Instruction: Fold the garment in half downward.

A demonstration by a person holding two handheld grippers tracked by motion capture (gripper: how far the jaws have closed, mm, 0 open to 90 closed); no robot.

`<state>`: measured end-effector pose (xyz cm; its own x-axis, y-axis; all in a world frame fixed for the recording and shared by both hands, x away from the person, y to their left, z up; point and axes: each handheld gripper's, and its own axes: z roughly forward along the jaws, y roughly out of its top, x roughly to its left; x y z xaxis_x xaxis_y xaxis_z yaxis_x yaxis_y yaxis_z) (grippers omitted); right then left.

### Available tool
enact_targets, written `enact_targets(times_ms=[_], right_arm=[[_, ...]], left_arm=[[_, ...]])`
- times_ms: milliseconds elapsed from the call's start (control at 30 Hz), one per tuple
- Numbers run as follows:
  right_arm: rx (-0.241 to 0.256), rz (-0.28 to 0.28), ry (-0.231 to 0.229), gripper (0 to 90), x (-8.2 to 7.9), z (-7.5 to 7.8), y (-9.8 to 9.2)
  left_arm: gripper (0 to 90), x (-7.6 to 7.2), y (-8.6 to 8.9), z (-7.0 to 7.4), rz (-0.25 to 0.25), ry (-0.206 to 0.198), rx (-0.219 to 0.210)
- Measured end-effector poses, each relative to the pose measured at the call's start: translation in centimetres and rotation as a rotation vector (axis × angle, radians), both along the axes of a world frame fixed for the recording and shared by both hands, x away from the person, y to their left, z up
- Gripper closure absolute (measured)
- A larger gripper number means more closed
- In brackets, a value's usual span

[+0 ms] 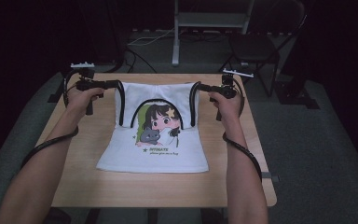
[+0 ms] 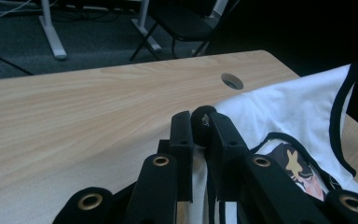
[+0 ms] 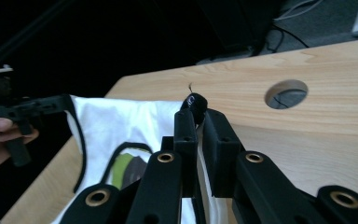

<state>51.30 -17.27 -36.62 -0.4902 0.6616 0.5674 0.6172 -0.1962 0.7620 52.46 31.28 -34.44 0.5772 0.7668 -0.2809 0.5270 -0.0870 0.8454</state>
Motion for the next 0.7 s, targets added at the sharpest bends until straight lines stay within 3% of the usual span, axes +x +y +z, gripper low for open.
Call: enact_targets(times_ms=[300,700], right_arm=[[0.056,0.005,-0.025,84.8,-0.2,1.2,-0.3],[0.045,0.008,-0.045,84.7,-0.6,2.4,-0.6]], left_arm=[[80.5,-0.1,0.2,1.1,-0.008,-0.022,-0.018],[80.5,-0.3,0.2,2.2,-0.02,-0.039,-0.012]])
